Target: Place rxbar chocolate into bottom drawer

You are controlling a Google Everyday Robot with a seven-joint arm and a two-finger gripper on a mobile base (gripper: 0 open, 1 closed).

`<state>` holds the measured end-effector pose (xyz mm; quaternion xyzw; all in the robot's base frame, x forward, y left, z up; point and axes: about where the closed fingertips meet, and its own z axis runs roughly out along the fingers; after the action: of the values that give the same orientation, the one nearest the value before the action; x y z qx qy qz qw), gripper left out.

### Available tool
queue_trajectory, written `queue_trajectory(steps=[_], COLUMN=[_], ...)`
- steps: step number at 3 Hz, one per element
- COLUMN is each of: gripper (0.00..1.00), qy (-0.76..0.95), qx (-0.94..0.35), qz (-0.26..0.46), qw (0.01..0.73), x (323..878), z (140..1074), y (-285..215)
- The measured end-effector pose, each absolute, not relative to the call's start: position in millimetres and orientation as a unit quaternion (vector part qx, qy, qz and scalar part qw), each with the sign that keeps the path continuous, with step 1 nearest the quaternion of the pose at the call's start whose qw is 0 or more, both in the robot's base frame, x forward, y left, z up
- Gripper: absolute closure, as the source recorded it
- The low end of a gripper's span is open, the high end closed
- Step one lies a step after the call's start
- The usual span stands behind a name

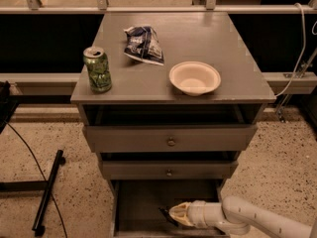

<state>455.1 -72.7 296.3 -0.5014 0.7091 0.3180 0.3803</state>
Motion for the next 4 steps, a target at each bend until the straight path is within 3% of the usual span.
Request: queue_trajectory(steps=[3, 4], gripper=[1.00, 0.85], qy=[0.733, 0.745], qx=[-0.445, -0.428], qz=[0.384, 0.380], qw=[0.344, 0.342], x=[478.2, 490.5], z=[219.9, 208.9], y=[-66.4, -74.5])
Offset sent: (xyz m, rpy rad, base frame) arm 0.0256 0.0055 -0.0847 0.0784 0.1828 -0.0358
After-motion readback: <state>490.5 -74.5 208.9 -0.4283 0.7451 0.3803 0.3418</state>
